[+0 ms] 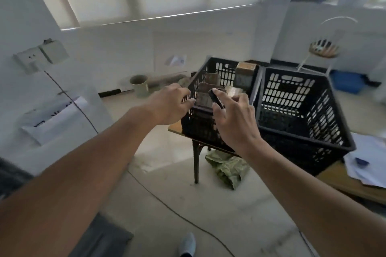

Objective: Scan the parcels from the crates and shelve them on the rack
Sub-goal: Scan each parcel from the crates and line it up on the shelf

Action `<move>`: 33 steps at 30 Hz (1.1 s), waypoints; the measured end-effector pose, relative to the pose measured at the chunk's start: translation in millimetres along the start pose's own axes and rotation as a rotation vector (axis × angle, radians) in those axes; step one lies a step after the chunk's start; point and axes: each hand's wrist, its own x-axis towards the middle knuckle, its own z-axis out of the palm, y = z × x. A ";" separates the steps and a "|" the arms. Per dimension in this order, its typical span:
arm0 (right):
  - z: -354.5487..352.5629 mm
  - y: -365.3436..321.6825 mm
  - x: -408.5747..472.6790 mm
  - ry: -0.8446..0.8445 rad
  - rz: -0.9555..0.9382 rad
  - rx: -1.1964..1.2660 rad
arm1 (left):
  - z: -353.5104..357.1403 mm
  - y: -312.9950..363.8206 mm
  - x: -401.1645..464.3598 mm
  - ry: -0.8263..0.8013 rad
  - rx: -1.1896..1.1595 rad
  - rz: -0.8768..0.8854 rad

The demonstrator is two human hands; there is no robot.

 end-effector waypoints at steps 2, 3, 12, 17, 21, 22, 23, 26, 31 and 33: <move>7.9 21.6 17.8 0.008 0.044 -0.030 | 14.0 0.8 35.7 -0.027 -0.012 0.027; 11.3 31.2 26.8 0.013 0.069 -0.041 | 21.7 0.1 54.4 -0.039 -0.019 0.045; 58.3 100.5 103.2 -0.020 0.293 -0.155 | 92.8 -11.0 199.2 -0.200 -0.052 0.167; 74.1 128.2 129.4 -0.024 0.362 -0.160 | 126.5 -7.0 250.9 -0.291 -0.039 0.193; 80.9 154.4 154.4 -0.036 0.373 -0.158 | 146.7 5.0 289.3 -0.330 -0.030 0.194; 82.4 162.7 161.4 -0.038 0.373 -0.156 | 152.4 8.4 298.2 -0.338 -0.022 0.191; 84.2 171.5 168.1 -0.038 0.374 -0.154 | 158.5 12.0 307.3 -0.347 -0.014 0.184; 88.0 196.5 189.8 -0.048 0.374 -0.140 | 178.9 21.1 334.4 -0.382 -0.002 0.118; 92.9 227.7 222.9 -0.080 0.357 -0.107 | 214.8 38.1 371.5 -0.486 0.001 0.024; 93.5 237.9 234.3 -0.082 0.358 -0.095 | 225.0 44.4 382.8 -0.490 -0.010 -0.049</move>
